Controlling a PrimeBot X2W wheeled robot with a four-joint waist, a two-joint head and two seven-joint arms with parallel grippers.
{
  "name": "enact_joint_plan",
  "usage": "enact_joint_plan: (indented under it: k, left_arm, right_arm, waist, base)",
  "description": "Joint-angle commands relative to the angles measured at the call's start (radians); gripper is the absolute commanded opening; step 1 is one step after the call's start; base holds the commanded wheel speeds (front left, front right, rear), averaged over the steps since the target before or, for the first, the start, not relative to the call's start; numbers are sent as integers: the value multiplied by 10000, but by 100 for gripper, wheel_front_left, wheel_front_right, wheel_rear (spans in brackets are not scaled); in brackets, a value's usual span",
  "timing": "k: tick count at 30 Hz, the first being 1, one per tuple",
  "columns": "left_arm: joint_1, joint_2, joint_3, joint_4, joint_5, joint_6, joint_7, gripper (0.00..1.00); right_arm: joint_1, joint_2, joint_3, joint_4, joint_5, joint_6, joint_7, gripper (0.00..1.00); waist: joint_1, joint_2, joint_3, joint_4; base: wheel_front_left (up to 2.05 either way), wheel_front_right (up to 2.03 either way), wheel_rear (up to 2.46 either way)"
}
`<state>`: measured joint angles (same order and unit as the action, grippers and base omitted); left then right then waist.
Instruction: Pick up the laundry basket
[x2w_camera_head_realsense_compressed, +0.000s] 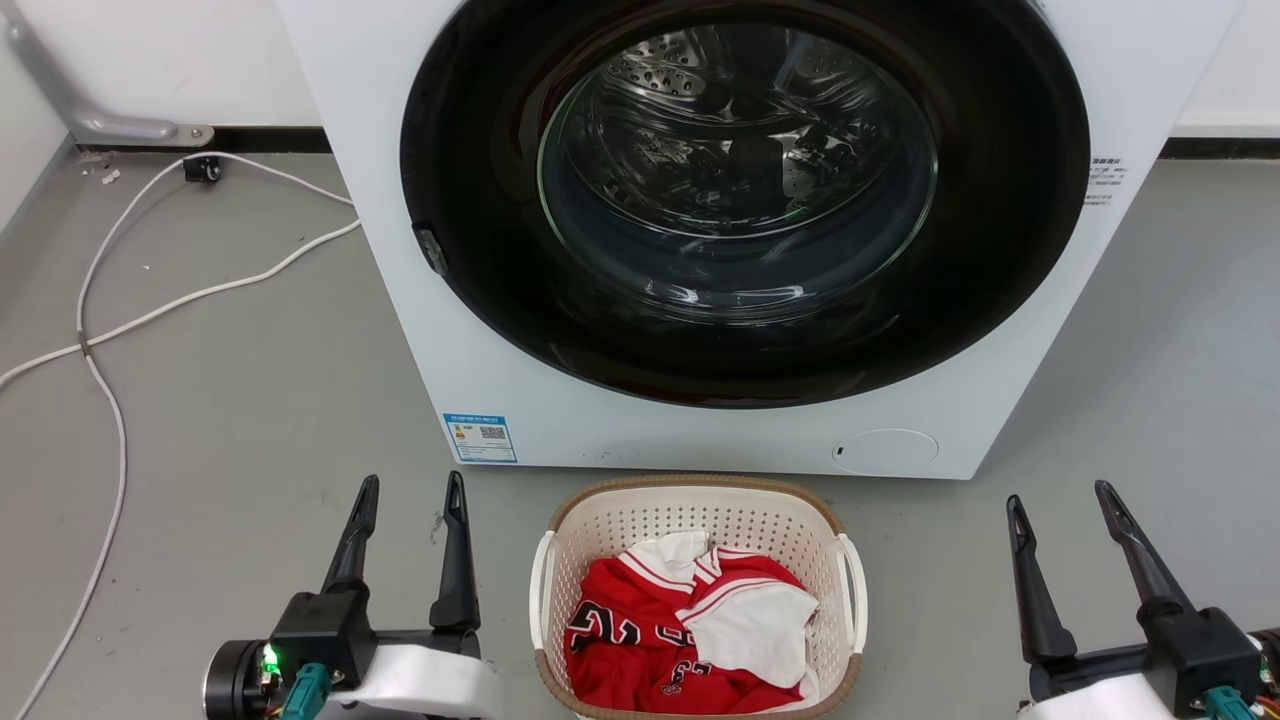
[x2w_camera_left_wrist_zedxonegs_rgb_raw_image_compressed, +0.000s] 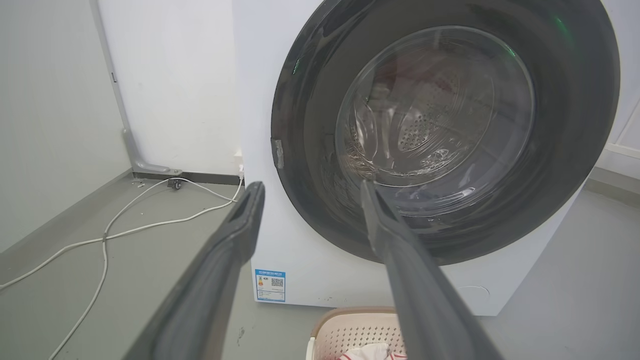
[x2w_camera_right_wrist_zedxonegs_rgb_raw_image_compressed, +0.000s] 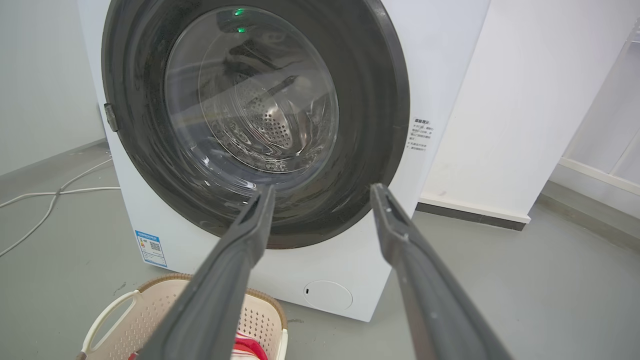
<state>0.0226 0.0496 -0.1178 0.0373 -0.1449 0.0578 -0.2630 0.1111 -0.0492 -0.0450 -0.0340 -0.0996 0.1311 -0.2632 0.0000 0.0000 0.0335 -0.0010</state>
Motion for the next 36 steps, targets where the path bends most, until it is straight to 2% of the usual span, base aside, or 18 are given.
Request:
enact_joint_plan:
  k: [1, 20, 36]
  left_arm:
    - [71, 12, -15, 40, 82, 85, -28, 100]
    - [30, 12, -59, 109, 282, 216, -28, 100]
    - [3, 12, -71, 95, 402, 141, -28, 100]
  right_arm:
    - [136, -19, -5, 29, -43, -7, -26, 100]
    - [68, -18, 20, 94, -26, -7, -26, 100]
    - [58, -18, 51, 112, -49, -7, -24, 100]
  waist:
    - [0, 0, 0, 5]
    - [0, 0, 18, 16]
    - [0, 0, 36, 17]
  base:
    - [0, 0, 0]
    - [0, 0, 0]
    - [0, 0, 0]
